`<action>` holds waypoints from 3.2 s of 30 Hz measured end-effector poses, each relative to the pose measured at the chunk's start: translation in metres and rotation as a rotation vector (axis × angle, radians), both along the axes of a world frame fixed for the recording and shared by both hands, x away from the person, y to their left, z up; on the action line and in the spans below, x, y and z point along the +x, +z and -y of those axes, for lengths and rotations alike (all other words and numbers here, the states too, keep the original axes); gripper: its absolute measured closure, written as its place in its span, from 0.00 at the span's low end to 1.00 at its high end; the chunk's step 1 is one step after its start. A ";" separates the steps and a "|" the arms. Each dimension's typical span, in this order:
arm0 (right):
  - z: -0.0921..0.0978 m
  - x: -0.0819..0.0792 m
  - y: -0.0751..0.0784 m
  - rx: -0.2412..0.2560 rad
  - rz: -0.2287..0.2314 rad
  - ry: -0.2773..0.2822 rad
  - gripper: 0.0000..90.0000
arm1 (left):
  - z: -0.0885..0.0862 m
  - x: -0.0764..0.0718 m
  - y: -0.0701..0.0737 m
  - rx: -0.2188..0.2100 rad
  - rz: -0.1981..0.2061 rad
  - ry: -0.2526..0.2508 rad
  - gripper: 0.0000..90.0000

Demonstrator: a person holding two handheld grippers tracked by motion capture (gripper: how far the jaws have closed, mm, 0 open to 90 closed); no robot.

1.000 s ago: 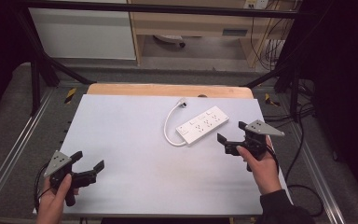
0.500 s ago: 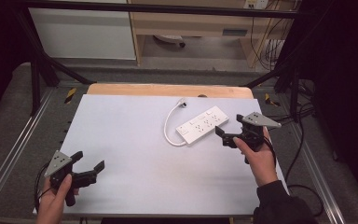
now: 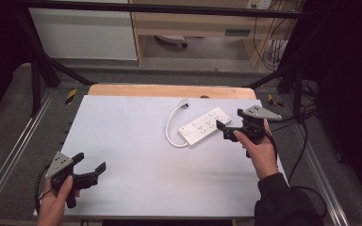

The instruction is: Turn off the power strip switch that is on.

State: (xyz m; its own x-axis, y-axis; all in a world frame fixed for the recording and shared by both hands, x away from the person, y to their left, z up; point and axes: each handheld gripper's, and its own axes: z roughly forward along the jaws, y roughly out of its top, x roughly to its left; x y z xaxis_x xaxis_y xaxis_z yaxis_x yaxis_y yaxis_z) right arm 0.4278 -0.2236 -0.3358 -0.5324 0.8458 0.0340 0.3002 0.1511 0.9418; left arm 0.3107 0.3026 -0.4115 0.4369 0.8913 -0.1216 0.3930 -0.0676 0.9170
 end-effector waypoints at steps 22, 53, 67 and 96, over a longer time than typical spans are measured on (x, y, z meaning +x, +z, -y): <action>-0.009 0.029 0.008 -0.024 0.000 -0.026 0.04 | 0.000 0.000 0.000 -0.001 -0.003 0.001 0.06; -0.015 0.071 -0.009 -0.024 -0.053 -0.114 0.09 | 0.002 0.000 0.000 0.014 -0.001 -0.007 0.06; -0.018 0.087 -0.020 -0.034 -0.078 -0.139 0.17 | 0.002 0.000 0.000 0.011 0.001 -0.009 0.06; -0.018 0.112 -0.044 -0.040 -0.046 -0.204 0.78 | 0.001 0.000 0.001 0.005 0.003 -0.012 0.06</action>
